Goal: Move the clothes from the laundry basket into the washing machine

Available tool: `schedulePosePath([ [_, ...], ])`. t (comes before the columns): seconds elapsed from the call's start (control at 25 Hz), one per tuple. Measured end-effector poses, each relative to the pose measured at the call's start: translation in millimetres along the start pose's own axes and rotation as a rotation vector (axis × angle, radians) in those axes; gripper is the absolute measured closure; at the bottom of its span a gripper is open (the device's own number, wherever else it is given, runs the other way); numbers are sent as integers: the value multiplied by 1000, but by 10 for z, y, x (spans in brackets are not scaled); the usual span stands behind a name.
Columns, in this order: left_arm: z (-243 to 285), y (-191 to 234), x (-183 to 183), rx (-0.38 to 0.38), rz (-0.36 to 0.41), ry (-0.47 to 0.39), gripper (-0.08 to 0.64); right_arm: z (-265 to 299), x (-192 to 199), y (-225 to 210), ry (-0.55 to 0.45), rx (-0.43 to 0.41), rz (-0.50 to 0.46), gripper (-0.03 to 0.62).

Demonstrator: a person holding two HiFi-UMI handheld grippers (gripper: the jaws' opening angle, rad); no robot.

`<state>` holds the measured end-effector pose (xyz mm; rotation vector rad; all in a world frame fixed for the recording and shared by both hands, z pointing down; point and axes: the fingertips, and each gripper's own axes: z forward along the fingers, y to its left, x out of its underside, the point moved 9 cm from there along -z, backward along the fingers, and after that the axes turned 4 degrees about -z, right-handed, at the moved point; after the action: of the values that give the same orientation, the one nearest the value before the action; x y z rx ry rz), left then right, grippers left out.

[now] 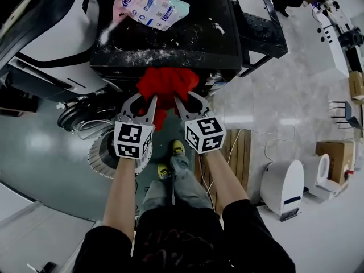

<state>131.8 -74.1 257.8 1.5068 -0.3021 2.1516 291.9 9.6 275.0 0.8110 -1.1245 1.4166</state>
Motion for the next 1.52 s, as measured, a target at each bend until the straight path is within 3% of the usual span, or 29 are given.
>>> schedulePosePath([
  [0.28,348,86,386,-13,-27,-2,488,278,371,-251,18,-15,15,520],
  [0.84,779,281,1574,-24,-73,-2,488,743,1535,-434,44,-25,44,520],
  [1.08,1065,406,2077,-37,-97,-36,489,1034,1990,-596,34,-27,30,520],
  [1.32,1367,595,2564,-42,-120,-103,489,1388,2435,-693,8,-51,-52,520],
  [1.52,1670,753,2894,-39,-103,-145,489,1702,2754,-877,-20,-27,-32,520],
])
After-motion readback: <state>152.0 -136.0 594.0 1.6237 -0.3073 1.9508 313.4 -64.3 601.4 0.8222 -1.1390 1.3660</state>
